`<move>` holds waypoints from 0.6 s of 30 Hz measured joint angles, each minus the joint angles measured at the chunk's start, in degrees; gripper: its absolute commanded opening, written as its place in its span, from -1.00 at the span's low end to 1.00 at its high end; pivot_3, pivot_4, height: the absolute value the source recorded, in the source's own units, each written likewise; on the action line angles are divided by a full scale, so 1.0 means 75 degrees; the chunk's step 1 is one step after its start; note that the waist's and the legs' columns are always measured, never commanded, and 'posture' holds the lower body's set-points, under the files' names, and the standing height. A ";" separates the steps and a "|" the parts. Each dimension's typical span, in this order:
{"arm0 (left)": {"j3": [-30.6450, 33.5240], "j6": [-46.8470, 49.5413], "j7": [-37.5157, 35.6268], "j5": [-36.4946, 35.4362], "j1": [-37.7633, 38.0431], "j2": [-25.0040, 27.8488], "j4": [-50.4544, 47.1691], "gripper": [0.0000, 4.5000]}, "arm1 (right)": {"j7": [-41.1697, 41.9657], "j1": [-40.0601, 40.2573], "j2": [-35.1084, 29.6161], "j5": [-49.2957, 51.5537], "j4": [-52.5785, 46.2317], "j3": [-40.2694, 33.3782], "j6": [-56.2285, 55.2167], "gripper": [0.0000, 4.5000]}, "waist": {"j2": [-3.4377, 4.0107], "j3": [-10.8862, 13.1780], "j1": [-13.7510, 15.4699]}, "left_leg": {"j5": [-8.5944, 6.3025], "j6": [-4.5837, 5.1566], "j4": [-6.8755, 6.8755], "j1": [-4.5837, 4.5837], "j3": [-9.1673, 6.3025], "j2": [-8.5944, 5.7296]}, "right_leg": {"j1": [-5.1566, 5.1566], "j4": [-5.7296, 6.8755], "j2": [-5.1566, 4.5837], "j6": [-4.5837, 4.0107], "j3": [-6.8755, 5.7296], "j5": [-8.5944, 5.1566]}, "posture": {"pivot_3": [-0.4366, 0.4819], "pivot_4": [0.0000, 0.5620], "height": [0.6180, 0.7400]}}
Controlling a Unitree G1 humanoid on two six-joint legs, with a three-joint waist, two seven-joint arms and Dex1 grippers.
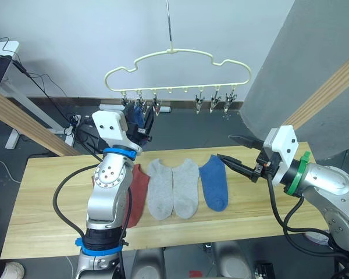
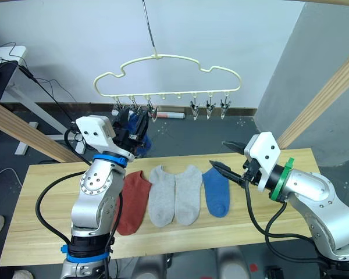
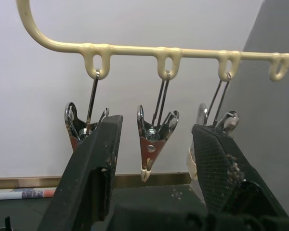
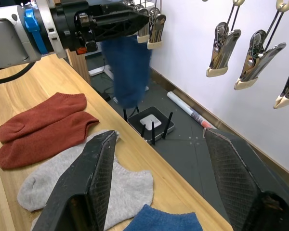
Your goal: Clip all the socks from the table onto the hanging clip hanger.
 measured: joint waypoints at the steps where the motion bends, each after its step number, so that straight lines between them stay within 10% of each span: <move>1: 0.0000 0.0002 0.0005 0.0013 0.0000 0.0000 0.0000 0.13 | -0.0003 0.0002 0.0000 0.0000 0.0000 0.0000 0.0002 0.33 | 0.0000 0.0000 0.0000 | 0.0000 0.0000 0.0000 0.0000 0.0000 0.0000 | 0.0000 0.0000 0.0000 0.0000 0.0000 0.0000 | -0.36 0.19 1.00; 18: 0.0003 0.0367 0.0162 0.0108 -0.0337 -0.0021 -0.0008 -0.04 | -0.0010 0.0017 0.0000 0.0008 0.0000 0.0000 0.0020 0.33 | 0.0000 0.0000 0.0001 | 0.0000 0.0000 0.0000 -0.0001 0.0000 0.0000 | 0.0000 0.0000 0.0000 0.0001 0.0000 0.0000 | -0.35 0.17 1.00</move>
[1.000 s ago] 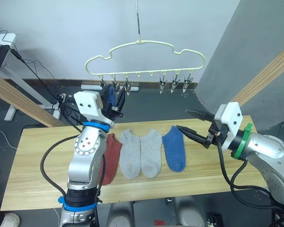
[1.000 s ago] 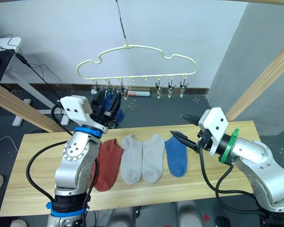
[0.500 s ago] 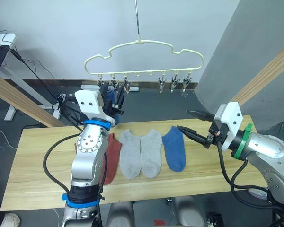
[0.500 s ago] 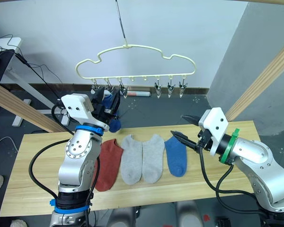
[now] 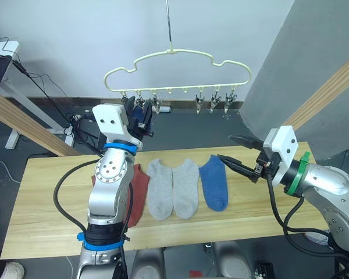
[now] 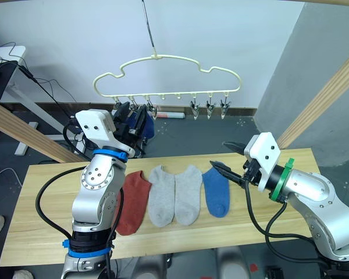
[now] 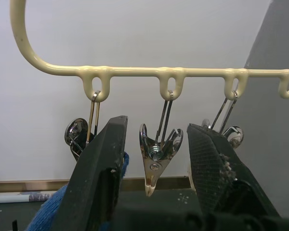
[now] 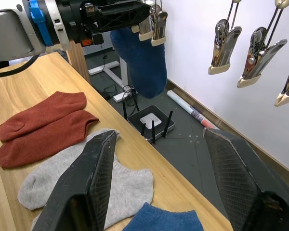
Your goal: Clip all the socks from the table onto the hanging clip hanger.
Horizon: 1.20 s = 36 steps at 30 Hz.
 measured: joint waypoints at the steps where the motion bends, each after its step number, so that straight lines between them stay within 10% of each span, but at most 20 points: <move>1: 0.0000 0.0045 0.0005 0.0001 0.0000 0.0000 -0.0009 -0.04 | 0.0000 0.0000 0.0000 0.0000 0.0000 0.0000 0.0000 0.33 | 0.0000 0.0000 0.0000 | 0.0000 0.0000 0.0000 0.0000 0.0000 0.0000 | 0.0000 0.0000 0.0000 0.0000 0.0000 0.0000 | -0.35 0.17 1.00; 16: 0.0005 0.0217 0.0041 0.0077 -0.0009 0.0020 -0.0164 -0.99 | 0.0000 0.0016 0.0000 0.0000 0.0000 0.0000 0.0000 0.33 | 0.0000 0.0000 0.0002 | 0.0000 0.0000 0.0000 0.0000 0.0000 0.0000 | 0.0000 0.0000 0.0000 0.0001 0.0000 -0.0001 | -0.33 0.19 1.00; 22: 0.0008 0.0231 0.0028 0.0181 0.0064 0.0038 -0.0302 -1.00 | -0.0011 0.0069 -0.0001 -0.0109 0.0003 0.0139 -0.0022 0.33 | 0.0000 0.0000 0.0001 | 0.0000 0.0000 -0.0001 0.0000 0.0000 0.0000 | 0.0000 -0.0001 0.0000 0.0002 0.0001 -0.0001 | -0.33 0.20 1.00; 28: 0.0037 0.0290 -0.0048 0.0197 0.0141 0.0210 -0.0402 -1.00 | -0.0492 0.0318 -0.0046 -0.0948 0.0107 0.0883 0.0065 0.99 | -0.0001 0.0001 0.0005 | 0.0000 -0.0001 -0.0005 0.0000 -0.0002 0.0001 | -0.0002 -0.0001 0.0000 0.0006 -0.0003 -0.0004 | -0.27 0.24 1.00; 36: 0.0138 0.0647 -0.0257 0.0070 0.0150 0.0355 -0.0687 -1.00 | -0.2766 0.1066 0.1322 -0.2913 0.0300 0.2950 0.0889 0.99 | 0.0000 0.0003 0.0005 | 0.0001 -0.0004 -0.0007 0.0000 0.0003 0.0006 | -0.0011 -0.0003 0.0000 0.0034 0.0005 -0.0020 | -0.26 0.30 1.00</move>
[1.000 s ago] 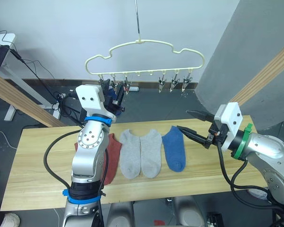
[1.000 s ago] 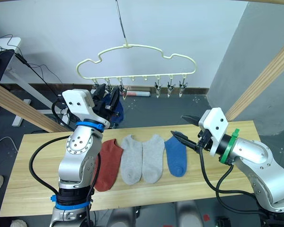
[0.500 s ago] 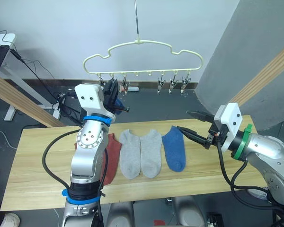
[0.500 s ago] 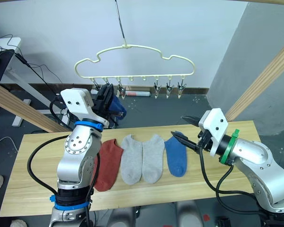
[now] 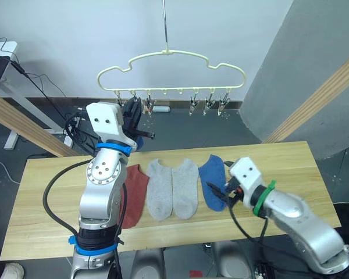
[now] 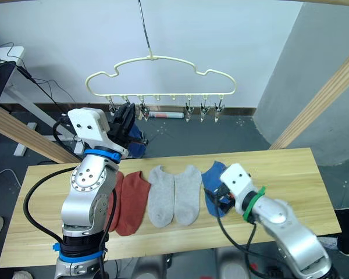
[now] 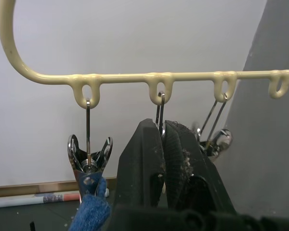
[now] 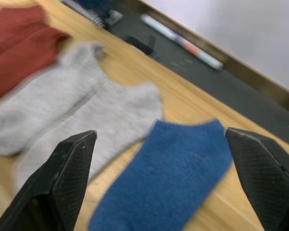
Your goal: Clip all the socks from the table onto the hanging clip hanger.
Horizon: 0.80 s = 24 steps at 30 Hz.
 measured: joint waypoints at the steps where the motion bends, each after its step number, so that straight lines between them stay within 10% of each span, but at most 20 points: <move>1: 0.0002 0.0051 -0.0039 -0.0028 0.0002 0.0002 -0.0025 -1.00 | -0.0255 0.0013 0.0277 -0.0219 0.0233 0.0212 -0.0024 0.99 | 0.0000 0.0000 0.0000 | 0.0000 0.0000 -0.0002 0.0002 -0.0001 0.0002 | 0.0001 0.0001 0.0002 0.0002 -0.0002 -0.0001 | -0.24 0.32 1.00; 24: 0.0026 0.0606 -0.0228 -0.0170 0.0078 0.0121 -0.0356 -1.00 | -0.2156 0.0044 0.3560 -0.1530 0.3130 -0.0186 -0.0133 0.99 | 0.0011 0.0012 0.0010 | -0.0001 0.0000 -0.0014 -0.0001 0.0001 0.0007 | -0.0007 -0.0009 0.0007 0.0004 0.0005 -0.0003 | -0.16 0.35 1.00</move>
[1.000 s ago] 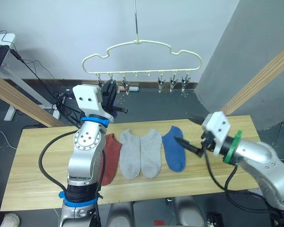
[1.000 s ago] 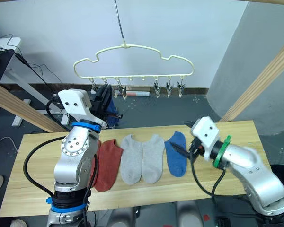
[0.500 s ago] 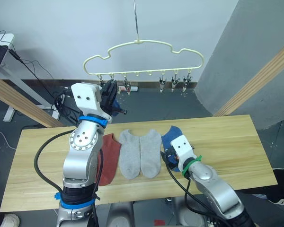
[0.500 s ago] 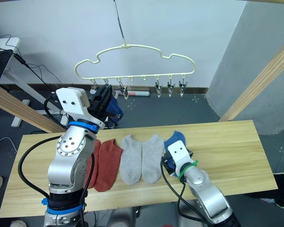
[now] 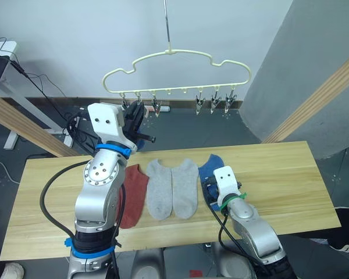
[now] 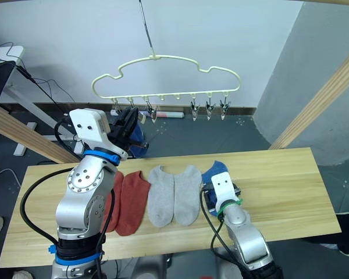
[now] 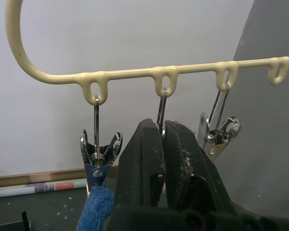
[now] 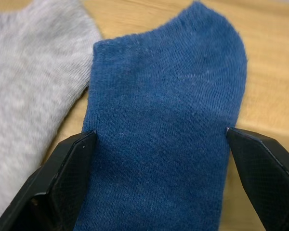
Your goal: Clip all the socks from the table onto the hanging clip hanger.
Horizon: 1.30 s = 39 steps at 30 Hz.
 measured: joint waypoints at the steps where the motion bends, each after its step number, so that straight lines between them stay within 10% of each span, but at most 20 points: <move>1: 0.0000 0.0004 0.0001 0.0000 0.0000 -0.0002 -0.0004 -1.00 | 0.0005 0.0000 0.0090 0.0031 0.0005 -0.0079 0.0028 0.99 | 0.0000 0.0000 0.0000 | 0.0000 0.0000 0.0000 0.0000 0.0000 0.0000 | 0.0000 0.0000 0.0000 0.0000 0.0000 0.0000 | -0.16 0.35 1.00; 15: 0.0001 0.0040 -0.0023 -0.0028 0.0071 0.0001 -0.0152 -1.00 | 0.0085 0.0017 0.0224 -0.0084 0.0115 -0.0196 0.0046 -0.94 | 0.0000 0.0000 -0.0003 | -0.0001 0.0000 -0.0003 -0.0001 0.0001 -0.0001 | 0.0000 -0.0008 0.0000 0.0001 0.0001 -0.0001 | -0.16 0.30 1.00; 26: 0.0852 0.1041 -0.0933 -0.1778 -0.0100 0.0760 -0.0498 -1.00 | 0.1746 -0.0623 -0.2133 -0.0693 -0.0560 0.0735 -0.1707 -0.98 | -0.0001 0.0006 -0.0036 | -0.0001 -0.0002 -0.0008 -0.0008 0.0010 0.0002 | -0.0010 -0.0023 0.0006 0.0006 0.0003 0.0000 | -0.14 0.26 1.00; 39: 0.1770 0.3084 -0.0753 -0.4236 -0.0920 0.1222 -0.0542 -1.00 | 0.2910 -0.2309 -0.2117 -0.1299 0.0394 0.1567 -0.4484 -0.98 | -0.0005 0.0010 0.0165 | -0.0001 -0.0007 -0.0001 -0.0049 -0.0025 -0.0009 | -0.0015 -0.0045 -0.0014 -0.0029 -0.0031 0.0023 | -0.12 0.25 1.00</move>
